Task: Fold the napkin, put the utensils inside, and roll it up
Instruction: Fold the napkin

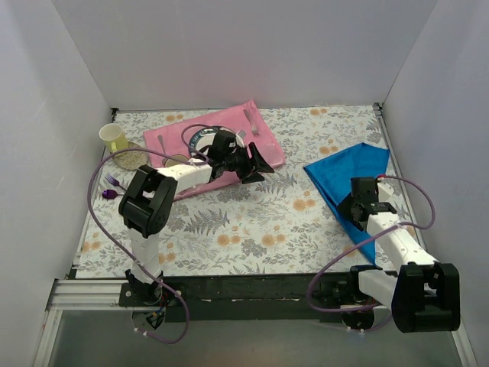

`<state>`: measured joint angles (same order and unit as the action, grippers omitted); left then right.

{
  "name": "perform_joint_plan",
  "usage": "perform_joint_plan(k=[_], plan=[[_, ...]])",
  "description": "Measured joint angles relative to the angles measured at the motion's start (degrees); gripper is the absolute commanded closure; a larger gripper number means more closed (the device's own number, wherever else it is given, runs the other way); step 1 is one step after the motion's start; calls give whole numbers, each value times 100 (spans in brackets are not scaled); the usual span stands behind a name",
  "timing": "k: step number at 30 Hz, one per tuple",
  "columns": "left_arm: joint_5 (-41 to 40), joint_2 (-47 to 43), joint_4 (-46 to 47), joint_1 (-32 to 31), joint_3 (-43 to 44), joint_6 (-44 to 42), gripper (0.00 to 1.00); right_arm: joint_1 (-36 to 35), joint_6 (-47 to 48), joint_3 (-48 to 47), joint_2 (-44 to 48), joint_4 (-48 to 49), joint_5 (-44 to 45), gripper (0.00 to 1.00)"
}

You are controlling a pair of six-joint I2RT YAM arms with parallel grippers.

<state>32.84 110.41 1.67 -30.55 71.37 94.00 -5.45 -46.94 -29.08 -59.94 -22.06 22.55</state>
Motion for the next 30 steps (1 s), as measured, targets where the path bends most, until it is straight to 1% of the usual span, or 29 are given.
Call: perform_joint_plan(k=[3,5,8,11,16,20,21,22,24,26,28,30], plan=[[98,293,133,-109,254,-125,44,129,688,-358,-374,-251,-345,32],[125,446,170,-219,426,-225,44,146,1099,-688,-577,-437,-391,32],[162,643,186,-428,752,-382,47,160,1672,-1191,-684,-444,-446,32],[232,857,195,-623,1119,-496,48,160,2033,-1556,-708,-328,-479,32],[131,1353,328,-938,1661,-590,46,160,2470,-1856,-944,-120,-669,32],[15,1788,411,-1093,2114,-590,50,160,2813,-1937,-1226,85,-1036,40],[0,1897,439,-1123,2218,-581,51,160,2909,-1956,-1333,144,-1163,45],[-20,1996,450,-1143,2299,-570,52,160,2964,-1993,-1460,197,-1290,48],[-24,2140,466,-1152,2385,-549,53,160,3075,-2065,-1764,332,-1497,56],[-24,2247,485,-1147,2426,-525,54,160,3126,-2138,-2065,442,-1700,57],[-17,2317,487,-1141,2426,-490,55,160,3143,-2162,-2334,599,-1899,60],[2,2343,485,-1141,2426,-450,55,160,3158,-2201,-2557,671,-2076,61]])
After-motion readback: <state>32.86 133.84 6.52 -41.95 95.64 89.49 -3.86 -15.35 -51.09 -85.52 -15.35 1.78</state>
